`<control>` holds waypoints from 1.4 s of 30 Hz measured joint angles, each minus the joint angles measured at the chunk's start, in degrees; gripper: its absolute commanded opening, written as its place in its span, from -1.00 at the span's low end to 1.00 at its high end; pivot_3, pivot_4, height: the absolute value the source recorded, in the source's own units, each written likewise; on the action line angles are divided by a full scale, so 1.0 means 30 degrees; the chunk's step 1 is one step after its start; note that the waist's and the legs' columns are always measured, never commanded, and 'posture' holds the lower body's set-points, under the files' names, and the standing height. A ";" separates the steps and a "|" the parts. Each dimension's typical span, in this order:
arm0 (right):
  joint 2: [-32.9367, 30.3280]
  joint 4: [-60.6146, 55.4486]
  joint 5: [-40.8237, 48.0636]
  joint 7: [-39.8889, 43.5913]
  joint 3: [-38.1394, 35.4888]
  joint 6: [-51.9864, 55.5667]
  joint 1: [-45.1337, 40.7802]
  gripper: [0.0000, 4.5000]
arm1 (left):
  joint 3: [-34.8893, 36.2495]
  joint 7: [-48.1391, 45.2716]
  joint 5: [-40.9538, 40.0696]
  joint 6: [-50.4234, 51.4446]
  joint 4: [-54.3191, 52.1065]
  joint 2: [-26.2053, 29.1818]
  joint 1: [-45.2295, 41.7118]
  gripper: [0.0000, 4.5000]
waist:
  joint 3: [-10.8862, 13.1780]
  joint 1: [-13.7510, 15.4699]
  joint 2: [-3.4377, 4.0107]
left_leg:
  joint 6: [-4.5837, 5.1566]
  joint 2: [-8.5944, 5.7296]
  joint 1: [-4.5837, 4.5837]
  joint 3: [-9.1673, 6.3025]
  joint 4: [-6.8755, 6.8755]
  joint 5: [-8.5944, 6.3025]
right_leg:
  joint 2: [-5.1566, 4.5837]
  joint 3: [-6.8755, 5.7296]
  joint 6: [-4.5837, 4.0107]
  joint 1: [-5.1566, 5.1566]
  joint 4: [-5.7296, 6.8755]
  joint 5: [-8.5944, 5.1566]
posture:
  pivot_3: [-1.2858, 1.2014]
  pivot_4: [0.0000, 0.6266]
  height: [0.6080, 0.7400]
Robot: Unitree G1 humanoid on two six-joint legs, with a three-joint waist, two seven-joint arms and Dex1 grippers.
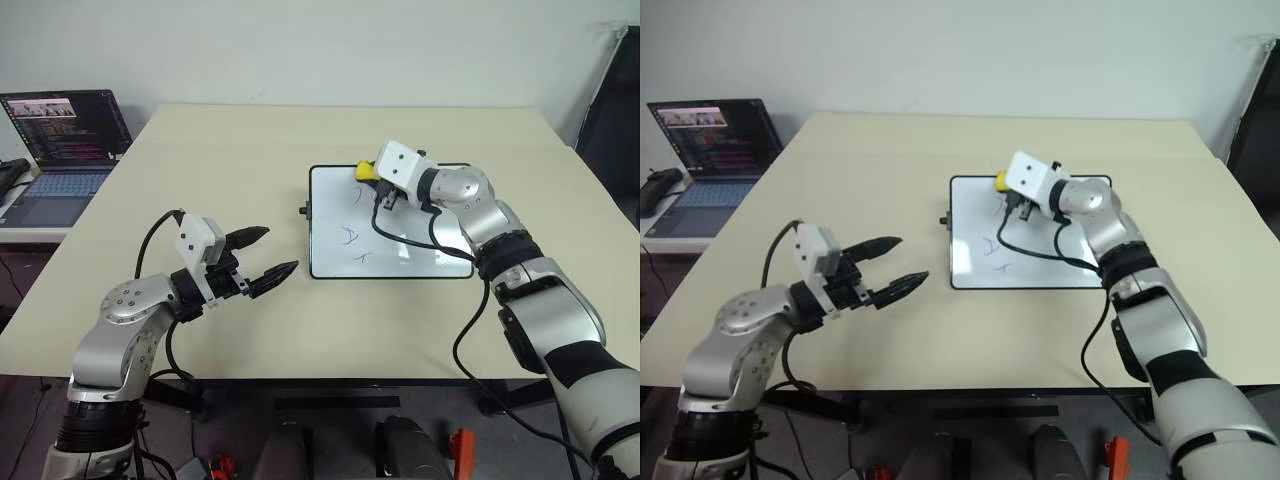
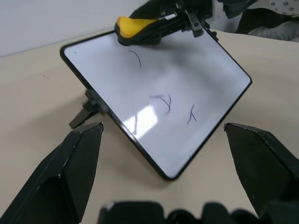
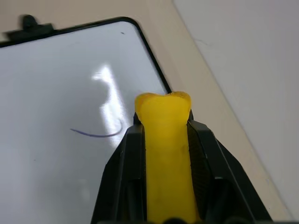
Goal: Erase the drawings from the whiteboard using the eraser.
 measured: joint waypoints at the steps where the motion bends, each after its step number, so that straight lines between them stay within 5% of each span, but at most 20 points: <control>1: 0.0066 -0.0490 0.0054 0.0496 0.0026 0.0067 0.0386 -0.62 | -0.0029 -0.0011 0.0010 -0.0012 0.0005 0.0000 -0.0036 1.00 | 0.0000 -0.0046 0.0000 | 0.0000 0.0000 0.0005 0.0001 0.0000 0.0000 | 0.0000 0.0004 0.0001 0.0001 0.0002 0.0001 | 0.03 -0.52 1.00; 6: 0.0192 -0.3261 0.0442 0.2869 0.0393 0.1540 0.2271 -0.62 | -0.0371 -0.0210 0.0128 -0.0049 0.0135 -0.0041 -0.0124 1.00 | -0.0001 -0.0186 -0.0002 | -0.0001 0.0007 0.0020 -0.0005 0.0003 0.0001 | 0.0011 0.0004 0.0002 0.0008 0.0010 0.0000 | 0.03 -0.52 1.00; 17: -0.0755 -0.0759 -0.0059 -0.0967 -0.0447 0.1815 -0.0278 -0.62 | -0.0423 -0.0452 0.0171 -0.0379 0.0435 -0.0066 -0.0193 1.00 | 0.0007 -0.0062 -0.0013 | -0.0005 0.0004 -0.0003 -0.0015 0.0040 0.0013 | 0.0014 0.0006 -0.0068 0.0003 -0.0015 -0.0027 | 0.03 -0.52 1.00; 21: -0.1186 -0.2078 0.0892 0.0378 -0.1224 0.2519 0.0147 -0.62 | -0.0438 -0.0676 0.0172 -0.0379 0.0623 -0.0055 -0.0262 1.00 | 0.0009 -0.0053 -0.0018 | -0.0006 0.0007 -0.0106 -0.0005 0.0005 0.0008 | 0.0012 0.0007 0.0002 -0.0076 -0.0032 0.0010 | 0.03 -0.52 1.00; 27: -0.4165 -1.1493 0.6692 0.5001 -0.4201 0.8725 0.3241 -0.62 | -0.0088 -0.1370 0.0162 -0.0413 0.0774 0.1035 -0.0405 1.00 | 0.0045 0.0180 0.0040 | -0.0009 0.0008 -0.0613 -0.0097 0.0008 0.0004 | -0.0001 -0.0076 0.0009 -0.0559 0.0000 0.0008 | 0.03 -0.52 1.00; 32: -0.8520 -1.6637 0.9286 0.6521 -0.7523 1.1648 0.6183 -0.62 | 0.0531 -0.1931 0.0081 -0.0382 0.0726 0.1952 -0.0512 1.00 | 0.0034 0.0448 0.0021 | -0.0018 0.0006 -0.0647 -0.0123 -0.0003 -0.0049 | -0.0007 -0.0133 0.0011 -0.0522 -0.0112 -0.0030 | 0.03 -0.52 1.00; 37: -1.1052 -1.8755 0.9775 0.7247 -0.8947 1.2902 1.3100 -0.62 | 0.0926 -0.2520 0.0131 -0.0349 0.0679 0.2898 -0.0227 1.00 | 0.0038 0.0418 0.0018 | -0.0022 -0.0013 -0.0606 -0.0101 0.0036 -0.0058 | -0.0022 -0.0111 0.0030 -0.0475 -0.0087 -0.0044 | 0.03 -0.52 1.00; 42: -1.1216 -1.9634 0.9784 0.6850 -0.9009 1.3104 1.4693 -0.62 | 0.0707 -0.2613 0.0260 -0.0322 0.0676 0.2967 -0.0269 1.00 | 0.0052 0.0046 0.0036 | -0.0021 0.0003 -0.0504 -0.0018 0.0050 -0.0057 | 0.0007 -0.0024 0.0040 -0.0455 -0.0020 -0.0051 | 0.03 -0.52 1.00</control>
